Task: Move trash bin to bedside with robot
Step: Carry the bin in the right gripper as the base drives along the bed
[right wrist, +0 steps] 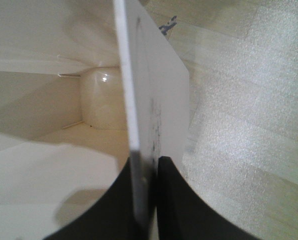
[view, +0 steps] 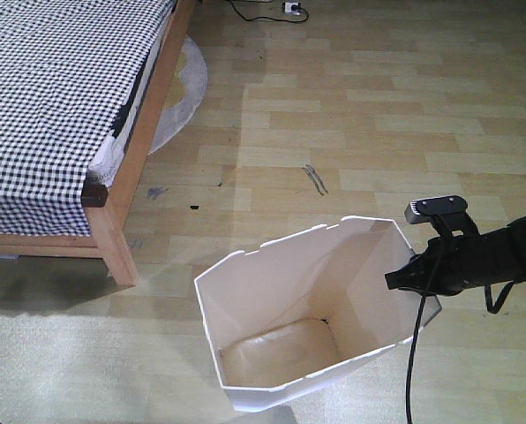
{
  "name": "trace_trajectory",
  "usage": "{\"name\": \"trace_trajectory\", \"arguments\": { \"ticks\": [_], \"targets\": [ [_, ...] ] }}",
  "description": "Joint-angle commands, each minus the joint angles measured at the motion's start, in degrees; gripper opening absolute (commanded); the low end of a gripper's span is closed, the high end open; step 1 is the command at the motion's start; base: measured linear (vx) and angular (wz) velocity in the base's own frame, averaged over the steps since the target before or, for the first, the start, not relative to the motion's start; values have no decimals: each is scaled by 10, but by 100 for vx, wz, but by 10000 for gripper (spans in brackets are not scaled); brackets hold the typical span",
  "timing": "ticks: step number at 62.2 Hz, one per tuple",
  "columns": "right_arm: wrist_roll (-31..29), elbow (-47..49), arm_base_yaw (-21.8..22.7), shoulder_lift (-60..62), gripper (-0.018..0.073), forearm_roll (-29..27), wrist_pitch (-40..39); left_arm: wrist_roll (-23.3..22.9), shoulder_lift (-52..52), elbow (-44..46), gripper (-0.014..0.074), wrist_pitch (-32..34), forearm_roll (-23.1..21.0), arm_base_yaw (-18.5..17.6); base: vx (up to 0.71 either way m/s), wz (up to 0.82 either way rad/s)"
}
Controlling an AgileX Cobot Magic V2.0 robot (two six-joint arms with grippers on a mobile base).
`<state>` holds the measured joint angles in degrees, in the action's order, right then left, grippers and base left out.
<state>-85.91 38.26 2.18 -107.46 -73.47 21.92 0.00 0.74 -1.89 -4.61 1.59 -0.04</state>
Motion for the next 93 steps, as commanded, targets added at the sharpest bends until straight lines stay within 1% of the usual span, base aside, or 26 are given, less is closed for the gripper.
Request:
{"name": "trace_trajectory", "arguments": {
  "ticks": [1, 93],
  "targets": [
    [15, 15, 1, 36, -5, -47, 76, -8, 9, -7, -6, 43, -5, -4, 21, -4],
    [15, 15, 1, 36, -5, -47, 76, -8, 9, -7, -6, 43, -5, -4, 25, -2]
  ]
}}
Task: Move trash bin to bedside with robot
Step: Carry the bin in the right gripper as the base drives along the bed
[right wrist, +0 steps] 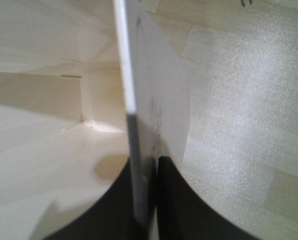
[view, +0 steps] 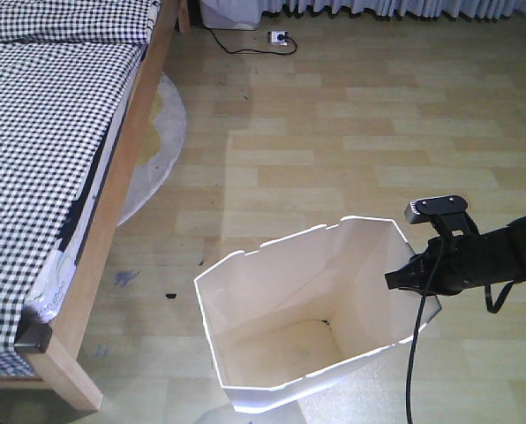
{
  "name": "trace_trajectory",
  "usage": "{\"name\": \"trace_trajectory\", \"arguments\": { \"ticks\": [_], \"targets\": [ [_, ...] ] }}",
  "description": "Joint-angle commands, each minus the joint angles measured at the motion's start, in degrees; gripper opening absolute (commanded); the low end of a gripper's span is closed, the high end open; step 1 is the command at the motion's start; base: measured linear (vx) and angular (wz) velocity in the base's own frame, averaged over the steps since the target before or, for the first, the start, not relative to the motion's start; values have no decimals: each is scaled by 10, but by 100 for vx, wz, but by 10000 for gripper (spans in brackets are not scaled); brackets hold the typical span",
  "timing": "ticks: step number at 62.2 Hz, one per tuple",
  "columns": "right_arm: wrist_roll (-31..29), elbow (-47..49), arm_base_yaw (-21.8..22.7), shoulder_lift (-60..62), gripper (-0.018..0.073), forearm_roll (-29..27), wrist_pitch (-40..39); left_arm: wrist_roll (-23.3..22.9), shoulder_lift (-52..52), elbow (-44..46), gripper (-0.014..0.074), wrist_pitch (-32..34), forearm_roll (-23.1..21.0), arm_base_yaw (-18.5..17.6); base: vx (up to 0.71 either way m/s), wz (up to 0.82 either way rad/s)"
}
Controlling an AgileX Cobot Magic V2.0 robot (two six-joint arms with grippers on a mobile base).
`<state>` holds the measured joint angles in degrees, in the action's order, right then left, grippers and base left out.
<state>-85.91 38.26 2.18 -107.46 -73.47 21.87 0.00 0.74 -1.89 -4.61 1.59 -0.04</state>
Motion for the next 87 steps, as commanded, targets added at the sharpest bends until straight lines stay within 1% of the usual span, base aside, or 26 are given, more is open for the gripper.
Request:
{"name": "trace_trajectory", "arguments": {
  "ticks": [1, 53, 87],
  "targets": [
    [15, 15, 1, 36, -5, -47, 77, -8, 9, -7, -6, 43, -5, -4, 22, -1],
    [15, 15, 1, 36, -5, -47, 77, -8, 9, -7, -6, 43, -5, -4, 23, -10],
    [15, 15, 1, 36, -5, -47, 77, -8, 9, -7, -6, 43, -5, -4, 23, 2]
  ]
}}
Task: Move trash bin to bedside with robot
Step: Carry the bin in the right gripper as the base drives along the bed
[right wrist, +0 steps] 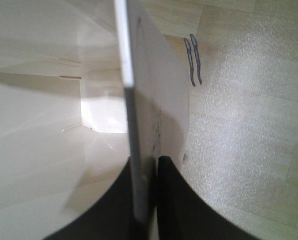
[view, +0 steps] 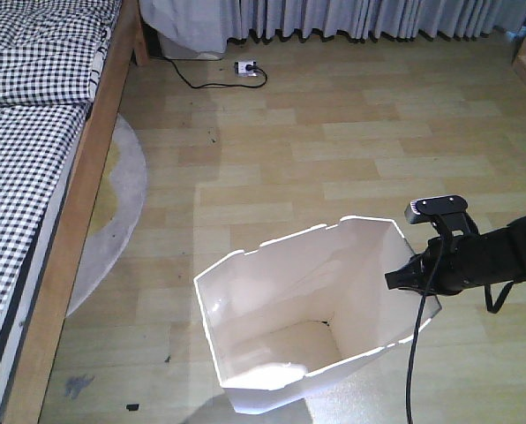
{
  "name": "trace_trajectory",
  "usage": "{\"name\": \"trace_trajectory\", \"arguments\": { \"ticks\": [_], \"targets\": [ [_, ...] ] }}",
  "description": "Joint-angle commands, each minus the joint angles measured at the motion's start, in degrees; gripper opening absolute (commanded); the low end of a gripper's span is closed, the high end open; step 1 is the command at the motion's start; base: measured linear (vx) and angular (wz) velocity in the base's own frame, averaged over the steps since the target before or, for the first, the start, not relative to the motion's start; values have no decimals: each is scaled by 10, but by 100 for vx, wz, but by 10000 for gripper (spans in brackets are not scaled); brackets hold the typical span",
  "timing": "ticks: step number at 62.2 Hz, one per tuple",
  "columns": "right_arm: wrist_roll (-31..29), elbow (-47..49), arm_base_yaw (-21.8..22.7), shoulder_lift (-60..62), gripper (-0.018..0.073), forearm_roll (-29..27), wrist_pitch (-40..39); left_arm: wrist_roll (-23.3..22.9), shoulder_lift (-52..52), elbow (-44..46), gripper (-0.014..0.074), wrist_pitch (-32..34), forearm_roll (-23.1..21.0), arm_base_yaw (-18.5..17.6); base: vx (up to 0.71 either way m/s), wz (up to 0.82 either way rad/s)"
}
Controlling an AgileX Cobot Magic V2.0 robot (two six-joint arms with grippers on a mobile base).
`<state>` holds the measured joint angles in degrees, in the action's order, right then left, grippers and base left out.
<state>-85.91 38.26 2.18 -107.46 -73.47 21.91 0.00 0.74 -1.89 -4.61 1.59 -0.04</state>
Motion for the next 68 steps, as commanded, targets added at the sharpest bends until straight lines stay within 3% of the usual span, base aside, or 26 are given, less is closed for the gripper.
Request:
{"name": "trace_trajectory", "arguments": {
  "ticks": [1, 68],
  "targets": [
    [15, 15, 1, 36, -5, -47, 77, -8, 9, -7, -6, 43, -5, -4, 22, 2],
    [15, 15, 1, 36, -5, -47, 77, -8, 9, -7, -6, 43, -5, -4, 21, -2]
  ]
}}
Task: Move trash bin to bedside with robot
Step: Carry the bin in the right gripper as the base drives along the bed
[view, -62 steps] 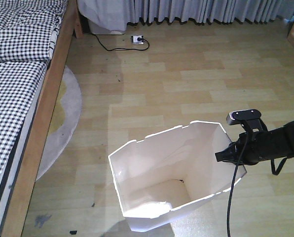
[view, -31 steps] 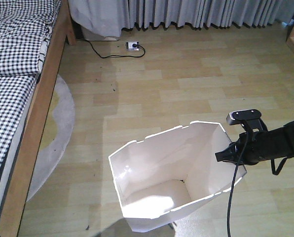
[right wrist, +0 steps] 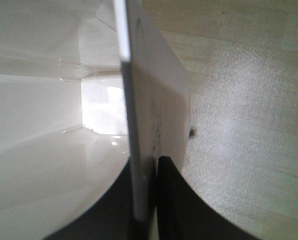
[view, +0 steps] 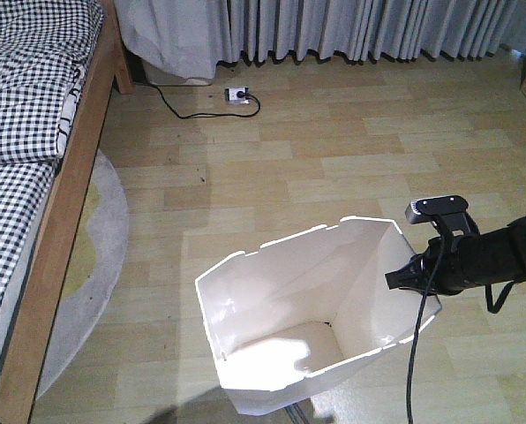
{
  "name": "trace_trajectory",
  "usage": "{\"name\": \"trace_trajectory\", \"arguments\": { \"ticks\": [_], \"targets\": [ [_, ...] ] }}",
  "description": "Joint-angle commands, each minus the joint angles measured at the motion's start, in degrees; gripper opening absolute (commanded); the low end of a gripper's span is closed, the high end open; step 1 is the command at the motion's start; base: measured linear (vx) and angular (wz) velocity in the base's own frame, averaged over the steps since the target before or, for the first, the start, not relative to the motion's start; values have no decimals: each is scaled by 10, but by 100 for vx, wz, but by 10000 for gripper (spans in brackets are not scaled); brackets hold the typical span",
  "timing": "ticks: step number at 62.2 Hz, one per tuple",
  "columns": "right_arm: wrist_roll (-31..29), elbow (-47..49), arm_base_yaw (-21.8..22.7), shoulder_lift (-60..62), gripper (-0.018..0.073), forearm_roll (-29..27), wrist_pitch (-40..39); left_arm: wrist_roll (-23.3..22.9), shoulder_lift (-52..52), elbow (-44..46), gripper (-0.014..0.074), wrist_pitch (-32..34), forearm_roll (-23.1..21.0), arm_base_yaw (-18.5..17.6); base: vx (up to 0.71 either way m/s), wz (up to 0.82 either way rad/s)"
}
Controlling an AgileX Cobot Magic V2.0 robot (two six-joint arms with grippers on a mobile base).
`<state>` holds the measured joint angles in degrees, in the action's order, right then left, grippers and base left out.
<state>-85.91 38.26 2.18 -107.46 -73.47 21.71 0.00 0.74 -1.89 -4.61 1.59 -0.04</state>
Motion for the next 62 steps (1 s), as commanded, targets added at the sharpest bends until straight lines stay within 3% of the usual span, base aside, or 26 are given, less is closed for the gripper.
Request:
{"name": "trace_trajectory", "arguments": {
  "ticks": [1, 62],
  "targets": [
    [15, 15, 1, 36, -5, -47, 79, -8, 9, -7, -6, 43, -5, -4, 22, 4],
    [15, 15, 1, 36, -5, -47, 79, -8, 9, -7, -6, 43, -5, -4, 19, 3]
  ]
}}
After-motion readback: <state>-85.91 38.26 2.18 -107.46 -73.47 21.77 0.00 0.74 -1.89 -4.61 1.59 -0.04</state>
